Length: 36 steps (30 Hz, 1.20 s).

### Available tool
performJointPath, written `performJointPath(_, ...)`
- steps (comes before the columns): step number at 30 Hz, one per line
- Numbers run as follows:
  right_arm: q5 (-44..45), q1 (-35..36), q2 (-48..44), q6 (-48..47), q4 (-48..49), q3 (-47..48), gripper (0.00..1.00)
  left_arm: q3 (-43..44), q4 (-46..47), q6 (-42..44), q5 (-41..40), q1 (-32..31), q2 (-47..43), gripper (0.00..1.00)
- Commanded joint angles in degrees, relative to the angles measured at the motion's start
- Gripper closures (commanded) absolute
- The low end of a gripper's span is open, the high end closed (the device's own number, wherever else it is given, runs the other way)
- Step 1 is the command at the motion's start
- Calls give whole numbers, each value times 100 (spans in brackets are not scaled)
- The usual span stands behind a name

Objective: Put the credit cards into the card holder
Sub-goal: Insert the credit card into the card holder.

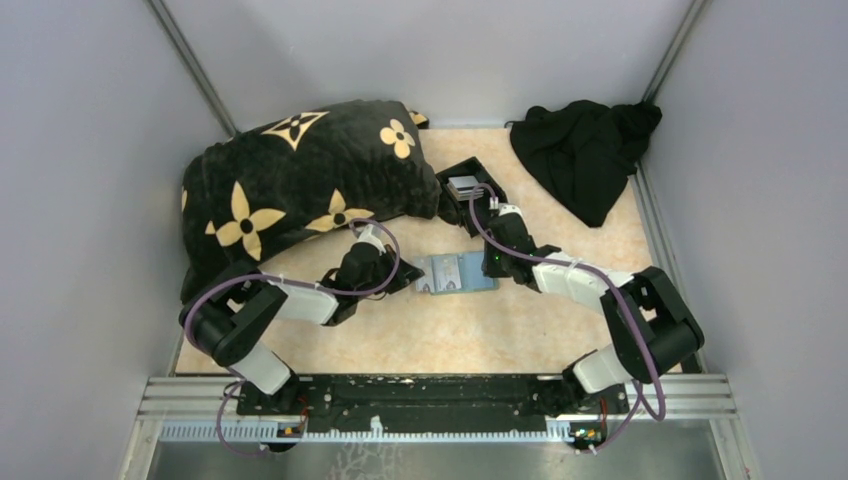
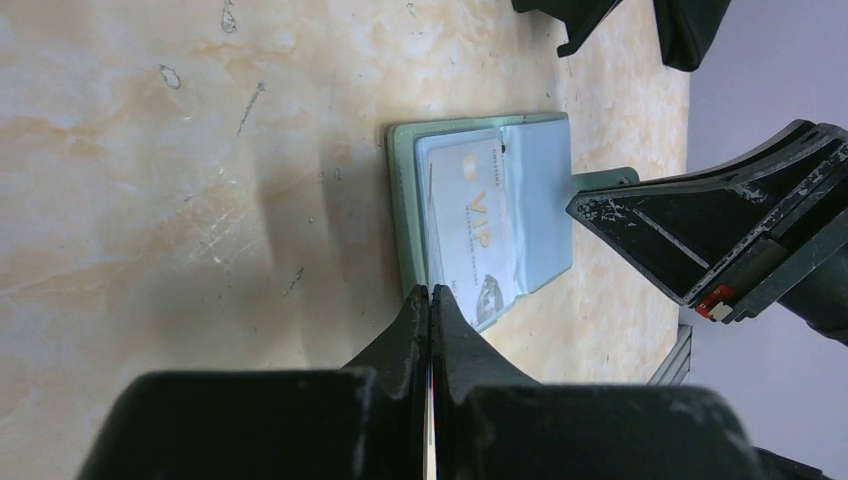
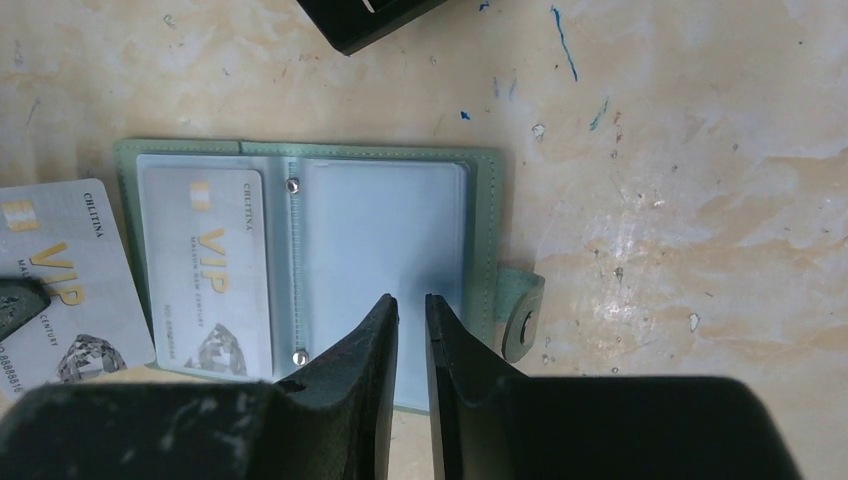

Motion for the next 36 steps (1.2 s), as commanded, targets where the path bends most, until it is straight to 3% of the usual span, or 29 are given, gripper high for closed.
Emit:
performJointPath(1,49,39,53,19,199,281,84,-35,201,99,58,55,110,100)
performJointPath(36,90,61,245,24,167,285,85,76,689,-313,825,355,426,100)
